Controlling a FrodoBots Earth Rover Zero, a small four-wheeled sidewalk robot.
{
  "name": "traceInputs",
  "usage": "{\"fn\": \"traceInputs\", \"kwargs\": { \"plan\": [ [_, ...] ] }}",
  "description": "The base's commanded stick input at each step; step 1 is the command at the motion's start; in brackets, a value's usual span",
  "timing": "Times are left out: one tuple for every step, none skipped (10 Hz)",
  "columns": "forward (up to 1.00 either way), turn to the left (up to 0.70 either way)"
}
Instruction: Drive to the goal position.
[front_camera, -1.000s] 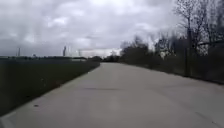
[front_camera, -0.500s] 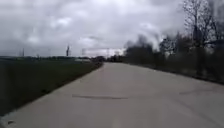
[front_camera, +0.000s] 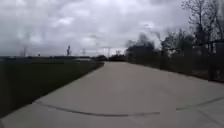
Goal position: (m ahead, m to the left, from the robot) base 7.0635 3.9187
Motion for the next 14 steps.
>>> {"fn": "traceInputs", "kwargs": {
  "plan": [
    [1.0,0.0],
    [1.0,-0.21],
    [1.0,0.0],
    [1.0,0.0],
    [1.0,0.0],
    [1.0,0.0],
    [1.0,0.0],
    [1.0,0.0],
    [1.0,0.0],
    [1.0,0.0],
    [1.0,-0.04],
    [1.0,-0.27],
    [1.0,-0.19],
    [1.0,0.0]
  ]
}}
